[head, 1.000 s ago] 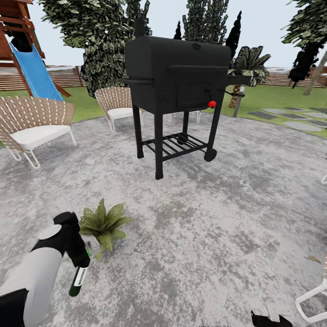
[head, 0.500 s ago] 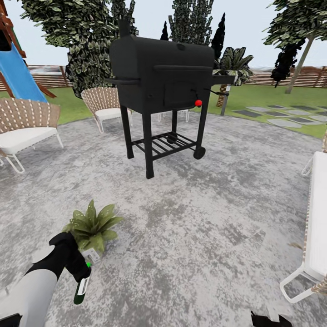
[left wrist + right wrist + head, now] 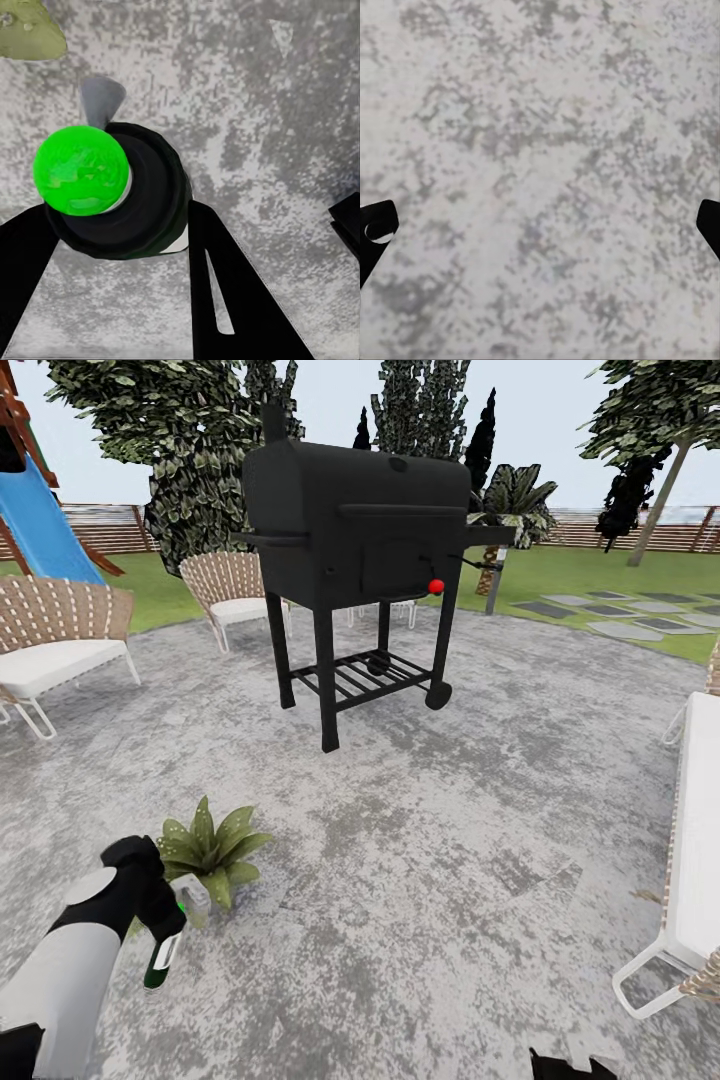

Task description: Pick up the pesticide atomizer in the garden and spray insectifuge to fully cover both potted plants in the garden.

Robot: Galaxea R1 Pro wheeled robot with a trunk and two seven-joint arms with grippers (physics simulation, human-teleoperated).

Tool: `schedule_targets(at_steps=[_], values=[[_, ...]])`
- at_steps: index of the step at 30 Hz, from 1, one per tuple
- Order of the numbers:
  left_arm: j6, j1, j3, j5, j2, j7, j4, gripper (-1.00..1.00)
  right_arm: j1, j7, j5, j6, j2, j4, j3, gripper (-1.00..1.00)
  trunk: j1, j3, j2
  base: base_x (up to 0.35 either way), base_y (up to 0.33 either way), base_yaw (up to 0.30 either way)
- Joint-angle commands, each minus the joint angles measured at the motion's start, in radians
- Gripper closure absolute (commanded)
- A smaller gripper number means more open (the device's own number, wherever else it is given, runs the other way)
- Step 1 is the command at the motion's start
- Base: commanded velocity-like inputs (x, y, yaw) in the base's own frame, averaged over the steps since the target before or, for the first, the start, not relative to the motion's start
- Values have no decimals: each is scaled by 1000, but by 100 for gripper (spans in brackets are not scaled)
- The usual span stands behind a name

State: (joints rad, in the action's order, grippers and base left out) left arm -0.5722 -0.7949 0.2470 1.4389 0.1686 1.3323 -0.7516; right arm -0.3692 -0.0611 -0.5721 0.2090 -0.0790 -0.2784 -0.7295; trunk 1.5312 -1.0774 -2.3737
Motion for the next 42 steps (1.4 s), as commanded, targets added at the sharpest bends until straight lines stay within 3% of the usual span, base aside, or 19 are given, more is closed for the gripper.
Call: schedule_targets(at_steps=[1, 9, 16, 17, 23, 34, 42], values=[[-16, -6, -4, 10, 0, 12, -7, 100, -1, -6, -5, 4, 1, 1, -8, -100, 0, -1, 0, 0, 0, 0], [-38, -50, -17, 55, -6, 57, -52, 100, -1, -6, -5, 3, 3, 2, -8, -100, 0, -1, 0, 0, 0, 0], [-34, -45, -18, 95, 4, 96, -91, 100, -1, -5, -5, 3, 4, 2, -8, -100, 0, -1, 0, 0, 0, 0], [-33, -46, -18, 183, 6, 239, -177, 100, -1, -5, -5, 3, 4, 3, -8, -100, 0, -1, 0, 0, 0, 0], [-29, -54, -16, 182, 14, 239, -177, 100, -1, -4, -4, 4, 4, 25, -8, -100, 0, -1, 0, 0, 0, 0], [-27, -42, -23, 184, 1, 239, -165, 100, -1, 1, -2, 4, 17, 28, -7, -100, 0, -1, 0, 154, 0, 153], [-20, -34, -22, 180, 13, 239, -159, 100, -1, 0, -4, 4, 18, 28, -7, -100, 0, -1, 0, 32, 0, 94]])
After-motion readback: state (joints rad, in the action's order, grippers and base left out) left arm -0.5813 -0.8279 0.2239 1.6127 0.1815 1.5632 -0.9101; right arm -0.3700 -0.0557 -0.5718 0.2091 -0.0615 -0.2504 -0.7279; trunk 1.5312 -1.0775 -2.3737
